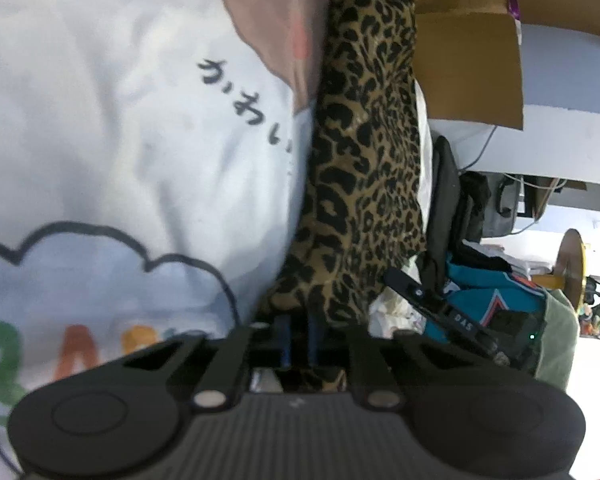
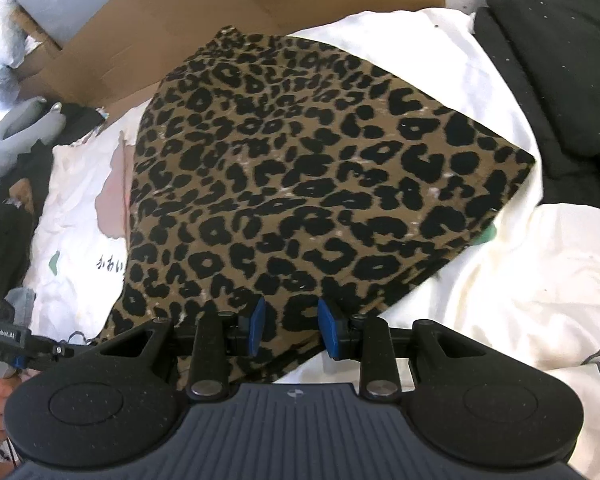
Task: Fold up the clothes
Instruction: 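Move both open grippers down to the long edge of the leopard skirt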
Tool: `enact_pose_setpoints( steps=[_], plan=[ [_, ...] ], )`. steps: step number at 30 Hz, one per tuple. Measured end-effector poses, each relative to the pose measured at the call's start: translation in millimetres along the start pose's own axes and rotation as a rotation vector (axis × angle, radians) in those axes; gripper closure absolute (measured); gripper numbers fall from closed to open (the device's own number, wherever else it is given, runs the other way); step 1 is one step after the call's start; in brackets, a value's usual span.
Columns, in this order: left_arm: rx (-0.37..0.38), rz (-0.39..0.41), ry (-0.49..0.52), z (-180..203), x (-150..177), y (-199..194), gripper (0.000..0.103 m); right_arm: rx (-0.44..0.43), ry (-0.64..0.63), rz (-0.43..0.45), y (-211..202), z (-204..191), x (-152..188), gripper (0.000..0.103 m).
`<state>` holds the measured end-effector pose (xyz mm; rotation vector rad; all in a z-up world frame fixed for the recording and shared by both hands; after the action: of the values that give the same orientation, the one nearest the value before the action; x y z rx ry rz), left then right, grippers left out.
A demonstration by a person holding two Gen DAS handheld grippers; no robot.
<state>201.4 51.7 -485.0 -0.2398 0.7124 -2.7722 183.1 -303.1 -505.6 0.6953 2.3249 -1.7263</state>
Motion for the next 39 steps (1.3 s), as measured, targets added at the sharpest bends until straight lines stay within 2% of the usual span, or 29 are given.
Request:
enact_pose_setpoints(
  steps=[4, 7, 8, 10, 13, 21, 25, 30, 33, 35, 36, 39],
  plan=[
    [-0.067, 0.0, 0.05, -1, -2, -2, 0.1, 0.005, -0.008, -0.001, 2, 2, 0, 0.067],
    [-0.074, -0.019, 0.06, 0, 0, -2, 0.099, 0.013, -0.009, -0.002, 5, 4, -1, 0.068],
    [-0.074, -0.034, 0.06, 1, 1, -3, 0.097, 0.015, -0.008, -0.002, 5, 5, -1, 0.068],
    [-0.08, -0.054, 0.069, 1, 3, -1, 0.084, 0.018, -0.011, 0.002, 3, 5, -3, 0.068],
    [-0.091, -0.078, 0.086, 2, 8, 2, 0.075, 0.003, -0.008, 0.007, 1, 5, -1, 0.067],
    [-0.12, -0.143, 0.131, 4, 19, 10, 0.075, -0.116, -0.028, -0.016, -3, -20, 14, 0.067],
    [-0.134, -0.176, 0.154, 5, 24, 14, 0.088, -0.165, -0.107, -0.024, -4, -43, 21, 0.067],
    [-0.148, -0.164, 0.225, 20, 18, 3, 0.095, -0.236, -0.189, -0.059, -2, -73, 38, 0.067],
    [-0.156, -0.154, 0.27, 29, 13, -5, 0.093, -0.232, -0.255, -0.102, 4, -83, 56, 0.067],
    [-0.162, -0.147, 0.3, 36, 9, -10, 0.088, -0.231, -0.284, -0.124, 6, -88, 66, 0.067],
    [-0.164, -0.144, 0.315, 39, 7, -13, 0.084, -0.233, -0.296, -0.128, 6, -89, 69, 0.067],
    [-0.171, -0.129, 0.357, 50, 2, -18, 0.082, -0.242, -0.321, -0.112, 0, -94, 68, 0.067]
  ],
)
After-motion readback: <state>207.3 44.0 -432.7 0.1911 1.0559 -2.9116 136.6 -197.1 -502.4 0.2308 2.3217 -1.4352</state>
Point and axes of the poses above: each gripper's, at about its wrist camera, not at the fingertips, and y roughly the way its jaws point, z to its right, x to its underside, the point moved 9 cm from there along y, roughly the way its jaws point, and after that the axes turned 5 degrees about x, right-handed, at the moved point
